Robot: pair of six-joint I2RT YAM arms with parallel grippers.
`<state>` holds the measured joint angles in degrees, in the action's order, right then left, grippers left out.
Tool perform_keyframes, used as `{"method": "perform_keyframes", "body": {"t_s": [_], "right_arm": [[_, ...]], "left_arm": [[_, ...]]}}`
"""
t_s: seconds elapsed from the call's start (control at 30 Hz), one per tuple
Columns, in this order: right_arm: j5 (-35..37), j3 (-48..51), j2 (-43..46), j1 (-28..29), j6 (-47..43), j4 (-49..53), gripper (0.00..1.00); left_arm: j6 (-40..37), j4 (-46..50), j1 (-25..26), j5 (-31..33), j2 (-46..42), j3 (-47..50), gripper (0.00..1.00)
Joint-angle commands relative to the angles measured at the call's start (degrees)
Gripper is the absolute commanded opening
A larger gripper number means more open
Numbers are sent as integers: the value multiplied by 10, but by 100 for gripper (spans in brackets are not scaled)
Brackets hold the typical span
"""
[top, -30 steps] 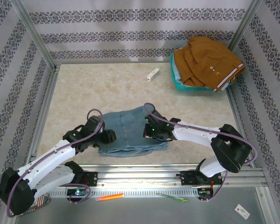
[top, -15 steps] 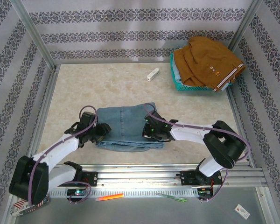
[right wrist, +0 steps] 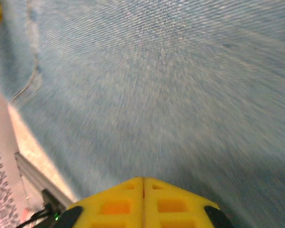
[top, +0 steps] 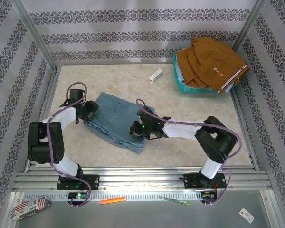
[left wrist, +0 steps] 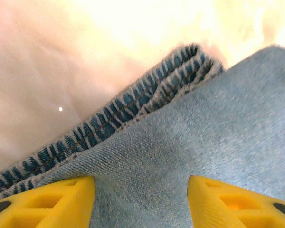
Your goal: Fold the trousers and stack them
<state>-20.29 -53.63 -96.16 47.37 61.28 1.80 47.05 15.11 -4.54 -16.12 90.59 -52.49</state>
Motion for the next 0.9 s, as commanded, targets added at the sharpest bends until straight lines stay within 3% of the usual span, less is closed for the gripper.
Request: {"method": "perform_keyframes", "body": {"t_s": [0.0, 0.17, 0.27, 0.4, 0.5, 0.7, 0.87], "right_arm": [[-19, -23, 98, -34, -55, 86, 20], [22, 17, 192, -82, -93, 169, 31], [32, 47, 216, -110, -103, 187, 32], [31, 48, 173, -117, -112, 170, 36], [14, 19, 98, -115, -120, 153, 39], [18, -45, -33, -100, -121, 143, 40], [15, -75, -78, -90, -117, 143, 36]], "left_arm": [[-40, 86, -13, 42, -29, -56, 60], [-75, 151, 21, 31, -116, -59, 65], [-71, 165, 84, 30, -189, -4, 65], [-56, 185, 215, 72, -257, 60, 63], [-23, 153, 273, 64, -270, 112, 62], [6, 64, 294, 59, -225, 192, 61], [-4, 19, 284, 68, -170, 217, 56]]}}
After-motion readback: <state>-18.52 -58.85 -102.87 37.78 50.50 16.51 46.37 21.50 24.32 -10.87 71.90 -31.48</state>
